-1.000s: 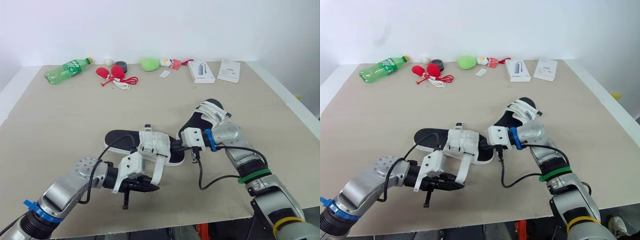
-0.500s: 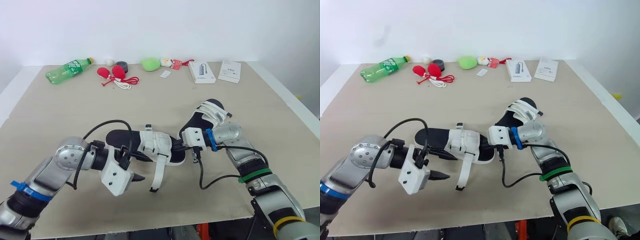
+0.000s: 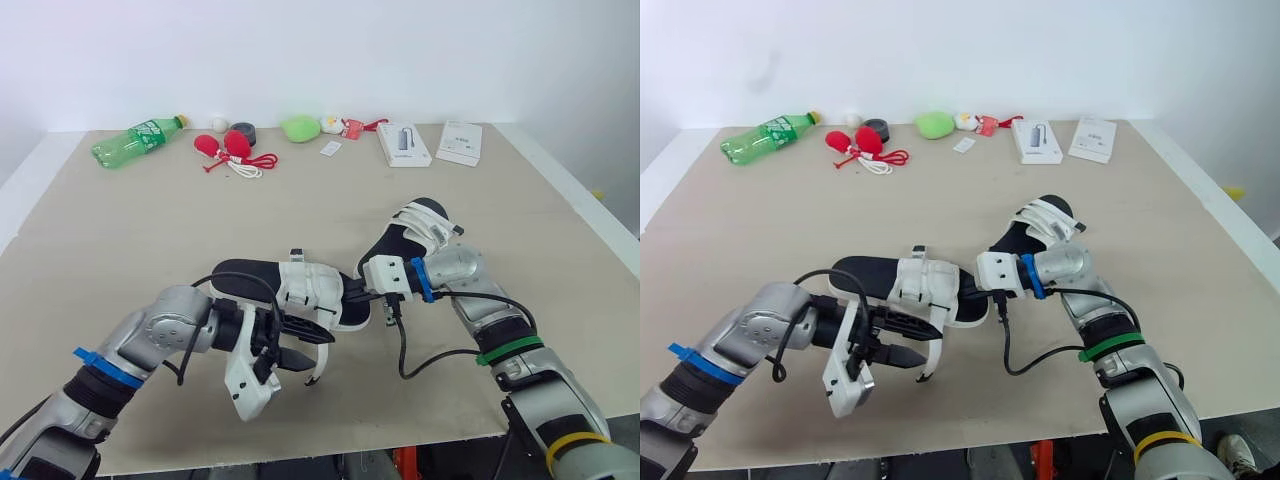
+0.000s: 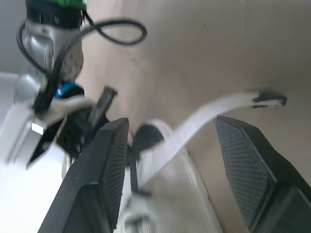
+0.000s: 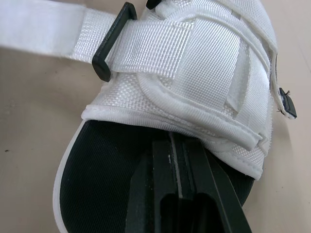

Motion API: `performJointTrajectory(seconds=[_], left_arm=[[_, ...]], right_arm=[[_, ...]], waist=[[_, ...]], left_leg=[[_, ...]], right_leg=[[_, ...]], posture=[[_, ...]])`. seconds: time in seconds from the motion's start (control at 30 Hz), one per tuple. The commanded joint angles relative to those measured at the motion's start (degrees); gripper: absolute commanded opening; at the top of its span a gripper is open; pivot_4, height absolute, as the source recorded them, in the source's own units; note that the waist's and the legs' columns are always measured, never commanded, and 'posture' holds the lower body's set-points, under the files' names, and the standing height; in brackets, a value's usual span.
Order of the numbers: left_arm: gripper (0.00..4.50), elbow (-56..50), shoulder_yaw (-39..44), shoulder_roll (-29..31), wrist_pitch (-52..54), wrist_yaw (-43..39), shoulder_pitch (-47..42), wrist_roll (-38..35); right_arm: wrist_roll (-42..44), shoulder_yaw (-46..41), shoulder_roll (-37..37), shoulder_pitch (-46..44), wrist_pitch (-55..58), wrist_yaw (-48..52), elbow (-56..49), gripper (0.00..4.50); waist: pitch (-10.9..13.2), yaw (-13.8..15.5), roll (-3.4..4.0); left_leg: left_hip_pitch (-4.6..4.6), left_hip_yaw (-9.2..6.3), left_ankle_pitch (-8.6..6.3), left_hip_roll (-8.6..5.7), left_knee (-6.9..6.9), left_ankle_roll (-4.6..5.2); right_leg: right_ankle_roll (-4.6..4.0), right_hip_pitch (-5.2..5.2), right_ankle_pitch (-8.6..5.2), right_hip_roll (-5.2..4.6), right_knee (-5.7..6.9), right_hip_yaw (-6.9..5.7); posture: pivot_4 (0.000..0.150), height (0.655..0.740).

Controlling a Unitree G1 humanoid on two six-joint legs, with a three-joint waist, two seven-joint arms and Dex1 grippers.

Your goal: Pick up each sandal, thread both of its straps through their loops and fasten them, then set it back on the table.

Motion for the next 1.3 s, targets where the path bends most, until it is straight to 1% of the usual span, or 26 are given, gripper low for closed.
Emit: performJointTrajectory(seconds=[0.03,0.07,0.1,0.13,0.17,0.23,0.27,0.3,0.4,0.5,0.6,0.83,0.97,1.0,1.03,1.07,1.1,1.13,1.17,1.2,1.3], left_arm=[[2.29,0.0,-1.7,-0.7,-0.7,1.1,-2.2,0.4],[1.94,-0.2,-1.9,-1.1,-0.8,1.4,-2.6,0.4],[1.84,-0.5,-2.0,-1.2,-0.6,1.6,-2.8,0.1],[1.66,-0.5,-2.3,-1.2,-0.3,1.4,-3.0,0.1],[1.18,-0.5,-2.7,-1.0,-0.1,1.2,-2.9,-0.4],[0.64,-0.6,-3.0,-0.6,1.0,0.9,-2.6,-1.7],[0.25,-1.0,-3.0,-0.5,2.4,0.7,-2.3,-3.0],[0.04,-1.7,-2.7,-0.6,5.2,0.6,-2.0,-5.2],[0.04,-3.3,-1.8,-0.1,12.4,-0.5,-1.4,-11.1],[0.04,-1.4,-1.9,2.4,7.8,-1.5,-1.5,-7.8],[0.04,-0.7,-1.2,3.0,7.4,-1.0,-0.8,-8.3],[0.04,5.7,2.7,4.4,0.1,2.6,-2.2,-4.5],[0.04,9.4,3.6,5.5,-4.9,4.3,-3.4,-2.0],[0.55,9.9,3.5,5.7,-6.1,4.6,-3.6,-1.4],[0.87,10.3,3.2,5.9,-7.9,5.0,-3.8,-0.4],[1.32,10.5,3.0,6.0,-9.6,5.4,-3.9,0.6],[1.53,10.7,2.8,5.9,-10.9,5.8,-4.0,1.5],[2.18,10.8,2.5,5.7,-12.2,6.3,-4.1,2.7],[2.52,11.0,2.3,5.5,-13.0,6.8,-4.2,3.6],[2.74,10.7,2.2,4.8,-13.5,7.5,-4.1,4.4],[2.74,9.6,1.0,2.6,-13.0,8.8,-3.9,6.4]], right_arm=[[-3.5,2.4,-1.2,2.5,1.5,0.7,1.8,0.0],[-3.5,2.4,-1.3,2.6,1.5,0.7,1.7,0.0],[-3.5,2.3,-1.4,2.7,1.5,0.7,1.6,0.0],[-3.5,2.2,-1.5,2.7,1.5,0.7,1.5,0.0],[-3.6,2.2,-1.6,2.8,1.6,0.7,1.5,0.0],[-3.6,2.1,-1.7,2.9,1.6,0.8,1.4,0.0],[-3.6,2.1,-1.8,2.8,1.7,0.7,1.4,0.0],[-3.6,2.1,-1.8,2.8,1.7,0.7,1.4,0.0],[-3.6,2.1,-1.8,2.6,1.7,0.7,1.6,0.0],[-3.7,2.1,-1.8,2.5,1.7,0.7,1.8,0.0],[-3.7,2.1,-1.7,2.3,1.8,0.7,2.0,0.0],[-3.8,2.2,-1.4,1.9,1.4,0.6,2.7,0.0],[-3.9,2.3,-1.2,1.7,1.2,0.6,3.1,0.0],[-3.9,2.3,-1.2,1.7,1.2,0.5,3.2,0.0],[-3.9,2.3,-1.1,1.6,1.1,0.5,3.3,0.0],[-4.0,2.3,-1.1,1.6,1.1,0.4,3.4,0.0],[-4.0,2.3,-1.1,1.5,1.1,0.4,3.4,0.0],[-4.0,2.3,-1.1,1.5,1.0,0.3,3.5,0.0],[-4.0,2.4,-1.0,1.4,1.0,0.2,3.6,0.0],[-4.0,2.4,-1.0,1.4,1.0,0.2,3.6,0.0],[-3.9,2.3,-1.1,1.5,1.1,0.2,3.4,0.0]], waist=[[0.0,0.0,0.01],[0.0,0.0,0.01],[0.0,0.0,0.01],[0.0,0.0,0.02],[0.0,0.0,0.02],[0.0,0.0,0.04],[0.0,0.0,0.04],[0.0,0.0,0.05],[0.0,0.0,0.05],[0.0,0.0,0.06],[0.0,0.0,0.08],[0.0,0.0,0.08],[0.0,0.0,0.08],[0.0,0.0,0.08],[0.0,0.0,0.08],[0.0,0.0,0.08],[0.0,0.1,0.08],[0.0,0.1,0.08],[0.0,0.1,0.08],[0.0,0.1,0.08],[-0.1,0.1,0.09]], left_leg=[[0.0,-0.01,0.0,0.0,0.0,0.01],[0.01,-0.01,0.01,0.0,0.0,0.01],[0.01,-0.01,0.01,0.0,0.0,0.01],[0.01,-0.01,0.01,0.0,0.0,0.01],[0.01,-0.01,0.01,0.0,0.0,0.02],[0.01,-0.02,0.0,0.0,0.0,0.03],[0.01,-0.02,0.0,0.0,0.0,0.03],[0.01,-0.03,0.0,0.0,0.0,0.03],[0.02,-0.04,0.01,0.0,0.0,0.04],[0.04,-0.03,0.02,0.0,0.0,0.05],[0.06,-0.03,0.02,0.0,0.0,0.05],[0.06,-0.03,0.04,0.0,0.0,0.08],[0.06,-0.01,0.04,0.0,0.0,0.08],[0.06,-0.01,0.04,0.0,0.0,0.08],[0.06,-0.01,0.04,0.0,0.0,0.08],[0.06,-0.01,0.04,0.0,0.0,0.08],[0.06,0.0,0.04,0.0,0.0,0.08],[0.06,0.01,0.04,0.0,0.0,0.08],[0.06,0.01,0.04,0.01,0.0,0.08],[0.07,0.01,0.05,0.01,0.0,0.1],[0.07,0.04,0.08,0.01,0.01,0.14]], right_leg=[[0.0,0.0,0.0,0.01,0.03,0.0],[0.0,0.01,0.0,0.01,0.06,0.0],[0.0,0.01,0.0,0.01,0.06,0.0],[0.0,0.01,0.0,0.01,0.06,0.0],[0.01,0.01,0.0,0.02,0.07,0.0],[0.02,0.02,-0.01,0.04,0.09,0.0],[0.03,0.02,-0.01,0.04,0.11,0.0],[0.03,0.02,-0.01,0.05,0.12,0.0],[0.05,0.03,-0.02,0.05,0.16,0.0],[0.05,0.04,-0.03,0.05,0.18,0.0],[0.05,0.05,-0.03,0.05,0.19,0.0],[0.05,0.05,-0.03,0.04,0.19,0.0],[0.05,0.05,-0.03,0.02,0.19,0.0],[0.05,0.05,-0.03,0.02,0.19,0.0],[0.05,0.05,-0.03,0.02,0.2,0.0],[0.05,0.05,-0.03,0.02,0.2,0.0],[0.05,0.05,-0.03,0.02,0.19,0.0],[0.05,0.05,-0.03,0.02,0.19,0.0],[0.05,0.06,-0.03,0.02,0.2,0.0],[0.05,0.06,-0.03,0.02,0.2,0.0],[0.05,0.08,-0.03,0.0,0.21,0.0]], posture=[[0.15,0.74],[0.15,0.74],[0.15,0.74],[0.15,0.74],[0.15,0.74],[0.15,0.74],[0.15,0.74],[0.15,0.74],[0.15,0.74],[0.15,0.74],[0.15,0.74],[0.15,0.74],[0.15,0.74],[0.15,0.74],[0.15,0.74],[0.15,0.74],[0.15,0.74],[0.15,0.74],[0.15,0.74],[0.15,0.74],[0.15,0.74]])
